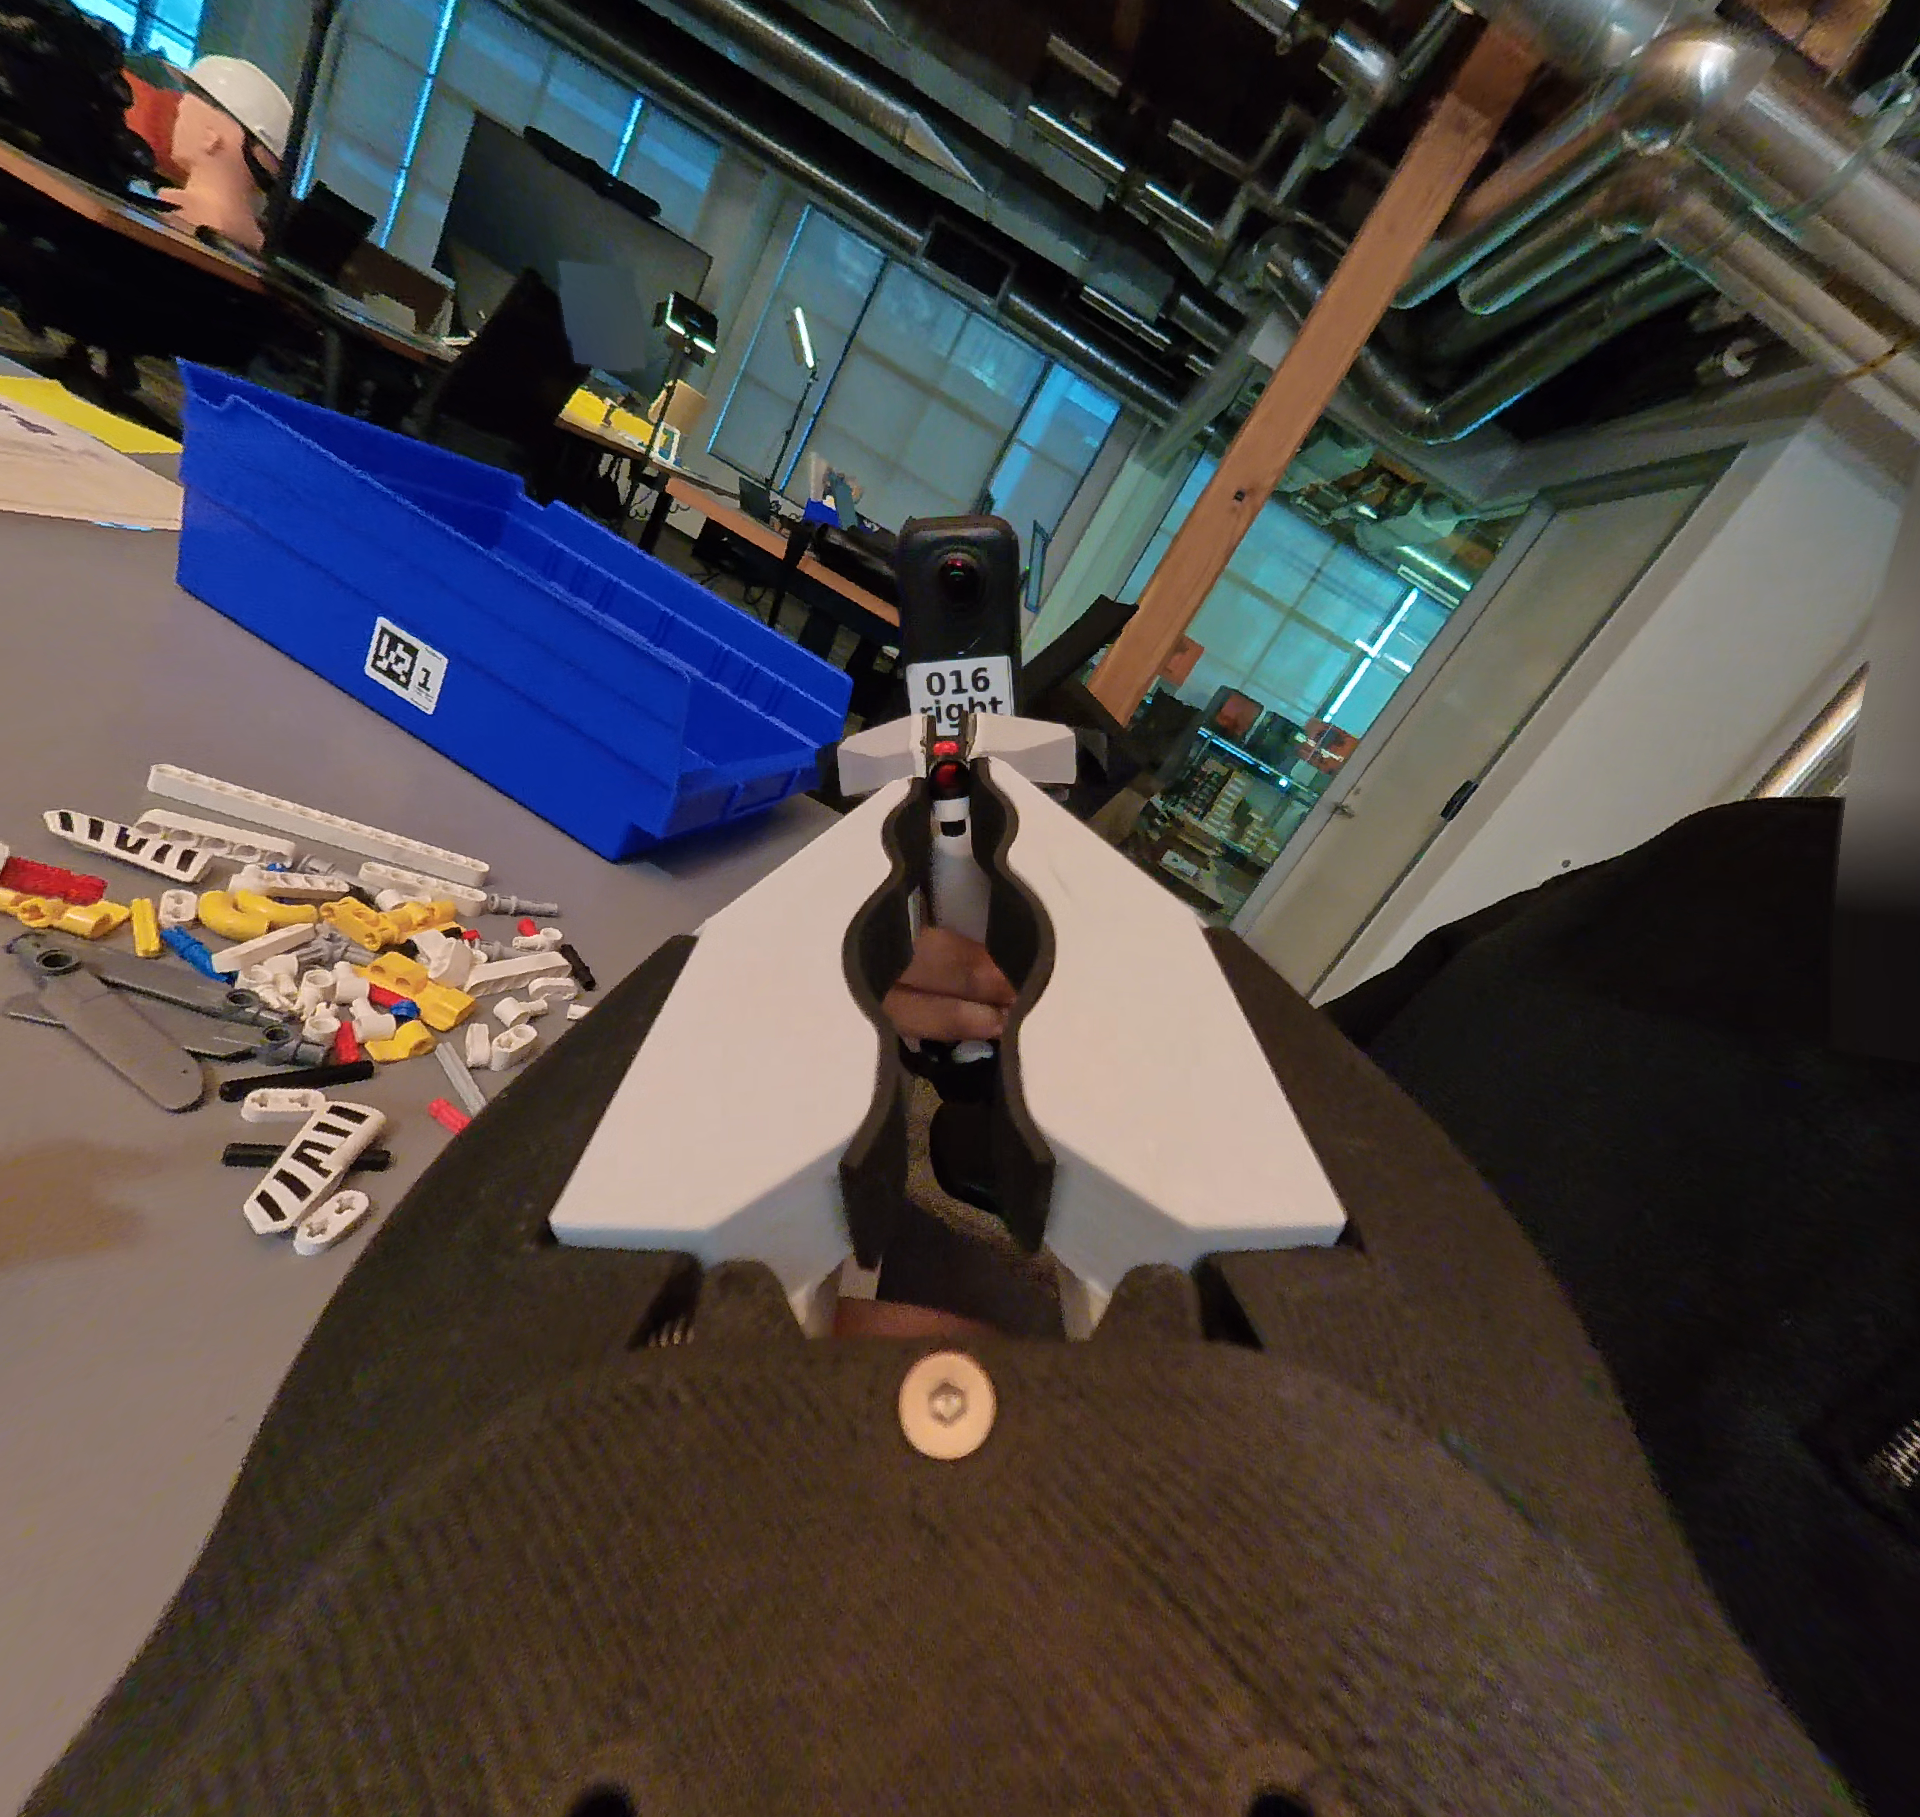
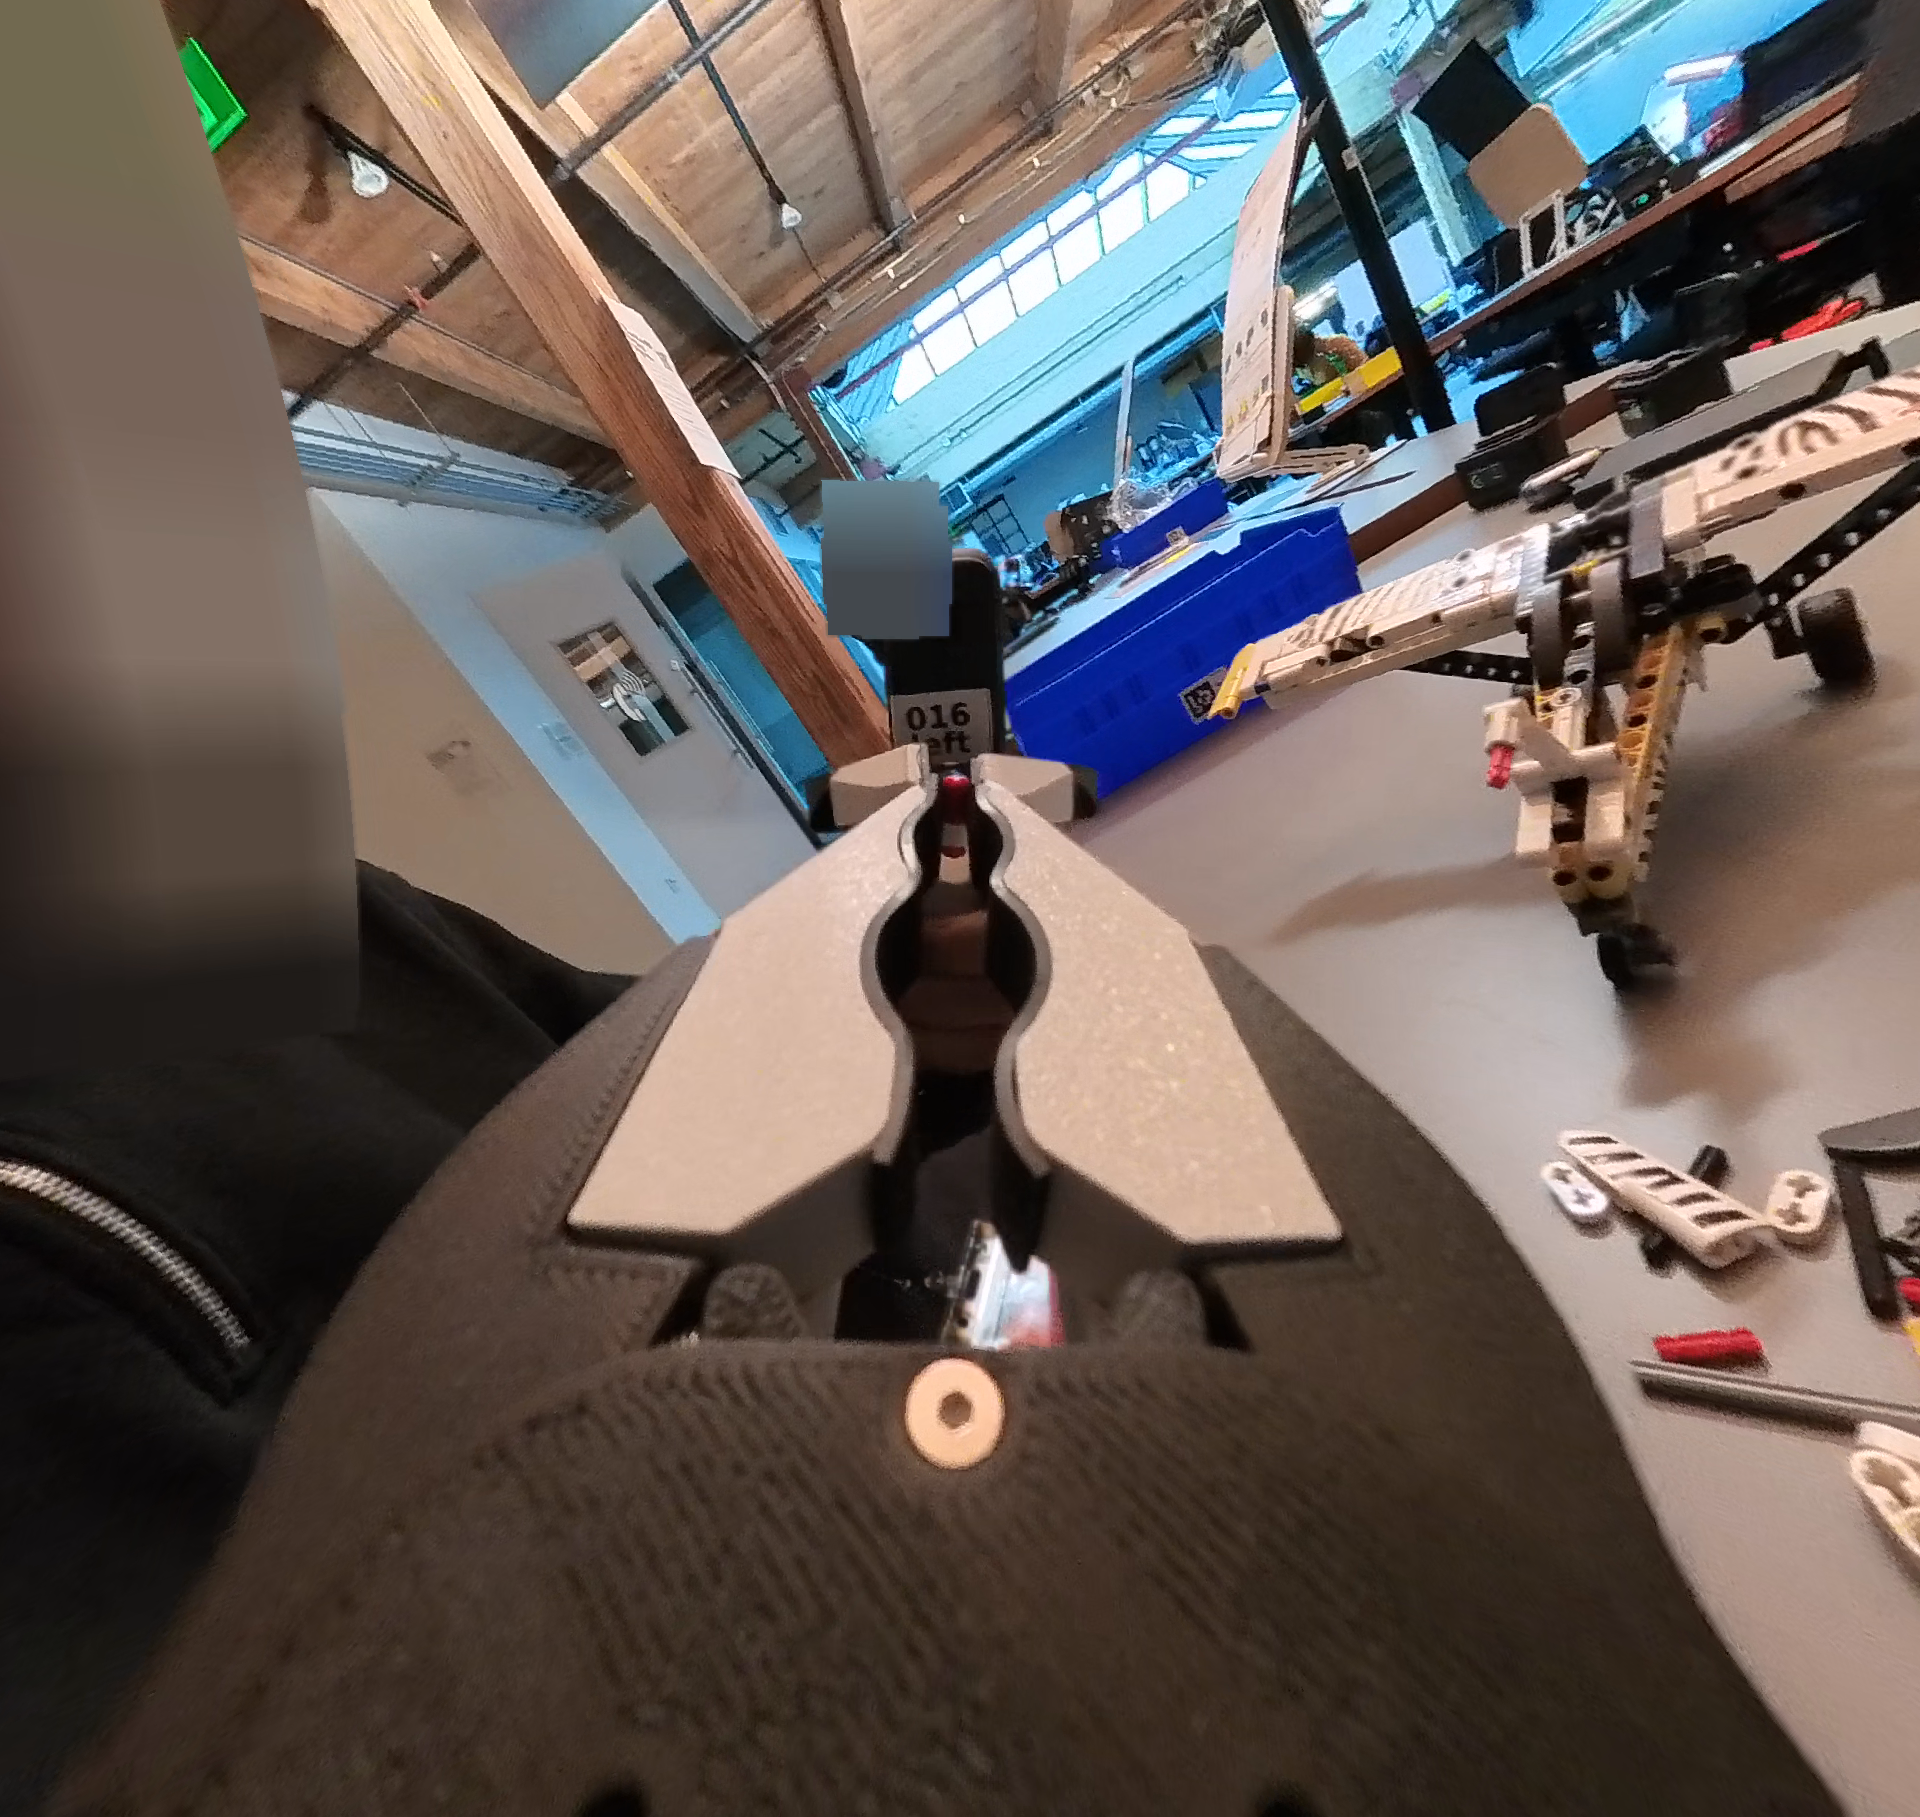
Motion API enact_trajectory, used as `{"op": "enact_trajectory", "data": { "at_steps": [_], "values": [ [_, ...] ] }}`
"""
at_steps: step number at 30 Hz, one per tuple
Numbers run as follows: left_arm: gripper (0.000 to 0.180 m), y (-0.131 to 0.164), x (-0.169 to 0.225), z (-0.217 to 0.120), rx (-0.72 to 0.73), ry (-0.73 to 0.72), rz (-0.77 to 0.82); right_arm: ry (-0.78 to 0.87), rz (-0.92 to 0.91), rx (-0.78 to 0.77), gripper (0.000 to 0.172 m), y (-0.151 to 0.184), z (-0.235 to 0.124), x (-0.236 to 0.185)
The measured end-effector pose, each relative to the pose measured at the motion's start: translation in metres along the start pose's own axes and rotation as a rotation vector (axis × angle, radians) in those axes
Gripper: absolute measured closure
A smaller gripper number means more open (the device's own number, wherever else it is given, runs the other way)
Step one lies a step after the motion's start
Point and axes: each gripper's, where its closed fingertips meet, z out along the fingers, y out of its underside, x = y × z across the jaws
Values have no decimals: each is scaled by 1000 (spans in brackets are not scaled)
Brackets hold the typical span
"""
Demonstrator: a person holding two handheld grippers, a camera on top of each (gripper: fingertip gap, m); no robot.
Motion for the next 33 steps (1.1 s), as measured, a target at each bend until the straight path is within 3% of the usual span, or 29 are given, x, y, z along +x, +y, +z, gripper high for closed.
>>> {"op": "enact_trajectory", "data": {
  "at_steps": [17,28,33],
  "values": [
    [175,4,-3,4,-8,-39,8,-28,114,68,171,-3,-2,5],
    [174,-2,2,12,142,-119,2,10,139,200,172,-17,-5,0],
    [173,-2,4,13,77,-180,137,27,134,219,172,-19,-4,-3]
  ]
}}
